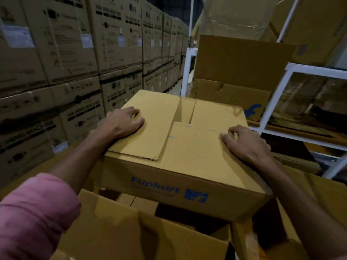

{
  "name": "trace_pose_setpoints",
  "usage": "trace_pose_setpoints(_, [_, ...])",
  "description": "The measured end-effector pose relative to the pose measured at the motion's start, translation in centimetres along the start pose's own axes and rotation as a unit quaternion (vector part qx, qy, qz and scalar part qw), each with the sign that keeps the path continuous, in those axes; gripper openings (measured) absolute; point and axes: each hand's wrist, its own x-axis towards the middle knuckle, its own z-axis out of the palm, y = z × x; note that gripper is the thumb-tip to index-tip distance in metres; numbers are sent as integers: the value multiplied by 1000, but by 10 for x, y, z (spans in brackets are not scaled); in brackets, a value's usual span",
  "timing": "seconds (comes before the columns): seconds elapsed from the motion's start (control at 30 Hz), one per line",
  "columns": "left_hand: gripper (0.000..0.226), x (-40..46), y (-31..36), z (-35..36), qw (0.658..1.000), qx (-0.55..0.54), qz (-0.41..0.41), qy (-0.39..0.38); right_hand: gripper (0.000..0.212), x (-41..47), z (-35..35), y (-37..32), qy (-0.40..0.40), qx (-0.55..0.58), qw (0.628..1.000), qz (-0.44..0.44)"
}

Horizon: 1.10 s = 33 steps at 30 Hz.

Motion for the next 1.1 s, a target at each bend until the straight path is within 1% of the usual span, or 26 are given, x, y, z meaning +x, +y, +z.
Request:
trace_pose_setpoints(0.13, [62, 3, -38, 11, 1000, -7, -10, -22, 58, -2, 33, -20, -21, 1, 1000, -8])
trace_pose_setpoints(0.23, [71, 5, -61, 27, 999, -16, -13, -46, 60, -5, 60, -27, -32, 2, 999, 1])
trace_pose_setpoints(0.4, [79, 10, -95, 62, 997, -24, -16, -78, 56, -19, 111, -29, -58, 8, 998, 13])
trace_pose_setpoints(0.53, [77, 9, -117, 109, 993, -18, -28, -117, 70, -32, 159, -18, -101, 27, 993, 50])
trace_pose_setpoints(0.57, [78, 9, -123, 122, 992, -14, -37, -123, 70, -35, 169, -16, -113, 32, 992, 55])
trace_pose_setpoints(0.67, [77, 10, -136, 157, 988, 5, -54, -143, 59, -43, 193, -9, -153, 47, 985, 64])
trace_pose_setpoints(0.77, [68, 2, -139, 186, 980, 21, -88, -178, 67, -54, 216, -5, -208, 40, 976, 57])
trace_pose_setpoints(0.83, [68, -2, -140, 201, 974, 24, -114, -192, 70, -59, 231, -3, -234, 19, 971, 47])
trace_pose_setpoints(0.93, [68, 3, -142, 213, 972, 29, -126, -195, 73, -57, 241, -1, -244, 1, 969, 49])
trace_pose_setpoints(1.1, [62, 4, -149, 225, 973, 26, -137, -184, 81, -53, 247, 16, -259, 22, 965, 25])
